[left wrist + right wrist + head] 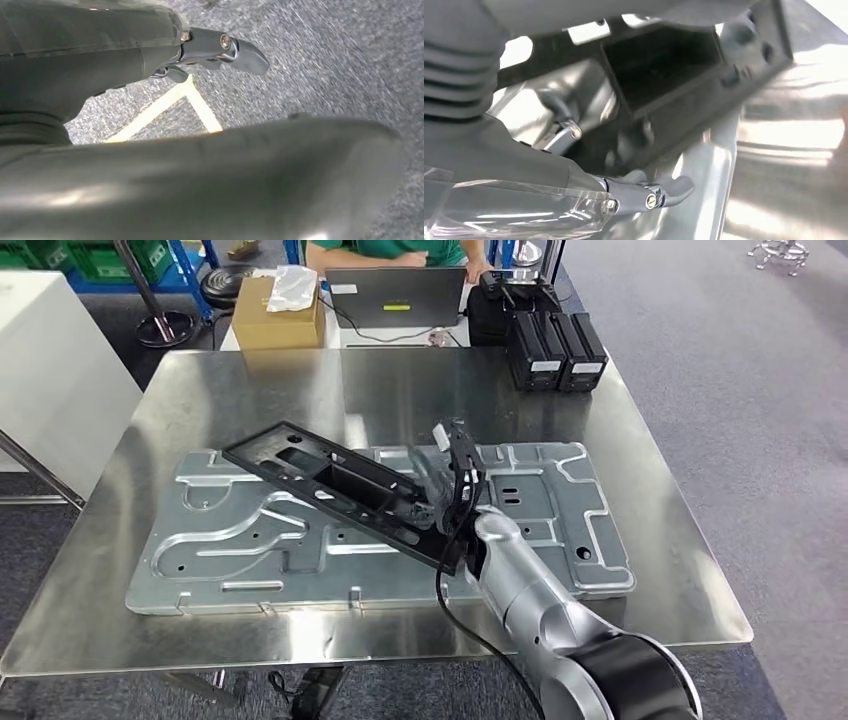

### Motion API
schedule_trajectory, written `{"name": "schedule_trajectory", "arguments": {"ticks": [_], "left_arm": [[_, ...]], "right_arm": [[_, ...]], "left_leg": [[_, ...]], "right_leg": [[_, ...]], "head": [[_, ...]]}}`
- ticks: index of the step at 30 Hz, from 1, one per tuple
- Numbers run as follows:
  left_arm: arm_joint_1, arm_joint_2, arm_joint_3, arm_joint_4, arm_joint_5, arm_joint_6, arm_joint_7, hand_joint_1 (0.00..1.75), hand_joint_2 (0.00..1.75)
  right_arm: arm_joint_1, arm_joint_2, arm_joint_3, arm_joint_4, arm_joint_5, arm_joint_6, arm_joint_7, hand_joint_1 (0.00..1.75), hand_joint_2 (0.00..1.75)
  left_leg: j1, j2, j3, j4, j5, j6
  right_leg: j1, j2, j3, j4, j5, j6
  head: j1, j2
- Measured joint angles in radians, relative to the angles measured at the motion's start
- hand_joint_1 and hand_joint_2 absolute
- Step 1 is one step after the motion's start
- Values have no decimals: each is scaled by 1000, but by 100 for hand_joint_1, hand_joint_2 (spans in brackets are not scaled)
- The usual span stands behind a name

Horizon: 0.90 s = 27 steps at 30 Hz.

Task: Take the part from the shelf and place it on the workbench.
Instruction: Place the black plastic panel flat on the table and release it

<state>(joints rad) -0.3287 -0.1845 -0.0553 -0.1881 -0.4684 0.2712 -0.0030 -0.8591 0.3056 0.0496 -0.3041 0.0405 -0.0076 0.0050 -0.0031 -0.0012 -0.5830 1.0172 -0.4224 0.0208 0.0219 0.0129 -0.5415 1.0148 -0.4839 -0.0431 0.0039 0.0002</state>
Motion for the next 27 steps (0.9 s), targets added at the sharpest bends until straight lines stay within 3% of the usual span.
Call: {"name": "schedule_trajectory", "arguments": {"ticks": [2,4,7,8,9,10,12,14,17,19,23,24,25,27], "left_arm": [[1,0,0,0,-1,1,-1,0,0],[3,3,0,0,-1,3,-2,0,0],[4,6,0,0,-4,6,-8,0,0],[4,6,0,0,-6,7,-11,0,0],[4,6,0,0,-8,7,-13,0,0],[4,7,0,0,-11,7,-16,0,0],[4,6,0,0,-13,7,-19,0,0],[-1,5,0,0,-15,7,-21,0,0],[-7,3,0,0,-17,8,-23,0,0],[-9,2,0,0,-17,8,-23,0,0],[-13,1,0,0,-17,8,-23,0,0],[-14,0,0,0,-17,8,-23,0,0],[-14,0,0,0,-17,8,-21,0,0],[-14,0,0,0,-17,9,-17,0,0]], "right_arm": [[-4,-9,-43,1,-16,-2,4,0,0],[-8,-15,-73,3,-22,-5,6,0,0],[-9,-23,-102,5,-32,-15,8,0,0],[-9,-27,-111,6,-37,-18,9,0,0],[-10,-33,-121,8,-42,-20,9,0,0],[-10,-38,-130,10,-46,-22,11,0,0],[-13,-46,-143,11,-49,-22,12,0,0],[-16,-53,-151,12,-49,-23,13,0,0],[-19,-67,-159,13,-49,-25,13,0,0],[-20,-74,-162,14,-49,-27,13,0,0],[-19,-84,-168,15,-47,-26,5,0,0],[-18,-85,-169,16,-45,-21,-5,0,0],[-16,-86,-169,16,-40,-14,-21,0,0],[-12,-87,-166,17,-19,-4,-77,0,0]], "left_leg": [[1,-4,-4,-3,4,-9],[-1,-4,-20,26,-17,-19],[10,-4,-97,193,-106,-35],[15,-3,-119,244,-120,-41],[21,-3,-128,264,-116,-47],[27,-2,-118,242,-93,-54],[39,2,-58,115,-31,-67],[43,0,-14,23,-6,-63],[37,-5,-11,11,-7,-34],[36,-3,-15,8,0,-19],[28,0,-28,7,8,-4],[25,0,-29,7,9,-3],[23,0,-29,7,9,-3],[19,-1,-27,7,10,-4]], "right_leg": [[-3,-3,1,-12,14,-1],[-13,-4,3,-32,34,0],[-21,-4,-3,-40,47,4],[-23,-4,-4,-39,47,5],[-25,-4,-4,-38,46,8],[-28,-3,-4,-35,44,11],[-34,0,-6,-23,35,25],[-33,2,-12,-8,25,42],[-32,4,-16,-6,23,60],[-37,1,-28,21,3,68],[-36,-5,-139,245,-108,73],[-36,-5,-153,272,-110,71],[-34,-5,-149,263,-93,67],[-28,-4,-93,149,-27,50]], "head": [[0,0],[-1,0],[-4,0],[-5,0],[-5,0],[-5,0],[-5,0],[-6,0],[-5,0],[-4,0],[-4,0],[-4,0],[-4,0],[-4,0]]}}
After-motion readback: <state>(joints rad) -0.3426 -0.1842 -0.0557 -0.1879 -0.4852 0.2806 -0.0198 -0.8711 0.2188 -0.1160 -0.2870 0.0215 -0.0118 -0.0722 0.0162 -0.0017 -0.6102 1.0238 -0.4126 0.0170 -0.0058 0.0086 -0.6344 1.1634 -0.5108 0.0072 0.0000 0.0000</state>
